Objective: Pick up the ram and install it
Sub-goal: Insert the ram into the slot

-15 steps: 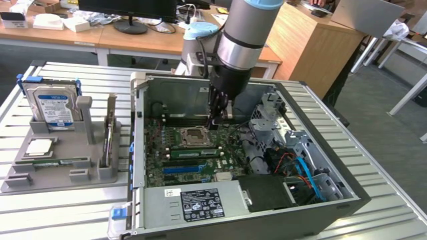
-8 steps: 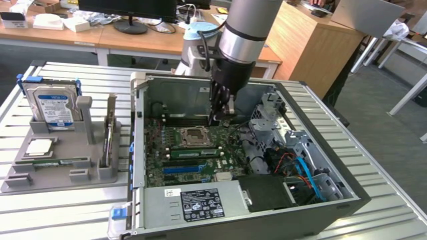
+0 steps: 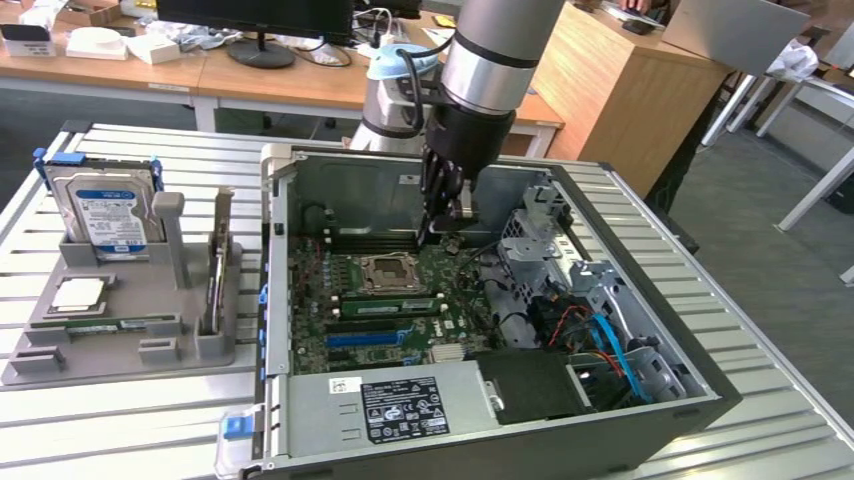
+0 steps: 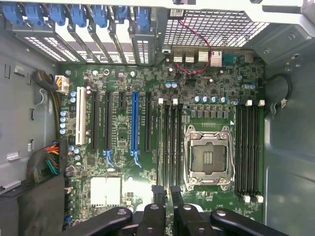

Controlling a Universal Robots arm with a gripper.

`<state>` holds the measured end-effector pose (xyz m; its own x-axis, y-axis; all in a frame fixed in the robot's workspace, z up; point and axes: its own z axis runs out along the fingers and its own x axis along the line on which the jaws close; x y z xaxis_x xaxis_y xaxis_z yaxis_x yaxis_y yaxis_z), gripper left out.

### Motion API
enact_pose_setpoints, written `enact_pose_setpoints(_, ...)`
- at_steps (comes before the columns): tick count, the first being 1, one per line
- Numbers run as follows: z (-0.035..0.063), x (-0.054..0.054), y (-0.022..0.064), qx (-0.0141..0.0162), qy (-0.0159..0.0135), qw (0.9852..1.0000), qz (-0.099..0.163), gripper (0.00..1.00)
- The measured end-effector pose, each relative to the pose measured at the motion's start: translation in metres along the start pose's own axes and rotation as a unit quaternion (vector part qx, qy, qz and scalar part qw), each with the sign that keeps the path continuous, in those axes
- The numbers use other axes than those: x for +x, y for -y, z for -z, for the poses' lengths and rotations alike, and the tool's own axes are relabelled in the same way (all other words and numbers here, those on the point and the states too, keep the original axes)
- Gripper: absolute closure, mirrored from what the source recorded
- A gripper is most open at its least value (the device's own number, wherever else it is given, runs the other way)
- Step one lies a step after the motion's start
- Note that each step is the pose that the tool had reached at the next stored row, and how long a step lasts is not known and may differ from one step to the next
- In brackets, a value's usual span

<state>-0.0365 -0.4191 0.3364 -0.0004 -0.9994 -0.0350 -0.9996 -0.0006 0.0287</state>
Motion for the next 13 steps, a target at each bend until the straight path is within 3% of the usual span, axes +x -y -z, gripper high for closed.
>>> enact_pose_setpoints(6,0.0007,0.0000,0.0000,-0.0001,-0.0003,1.0000,0.000,0.81)
enact_pose_setpoints(13,0.0090,-0.0003,-0.0003,0.0000,-0.0001,1.0000,0.000,0.81)
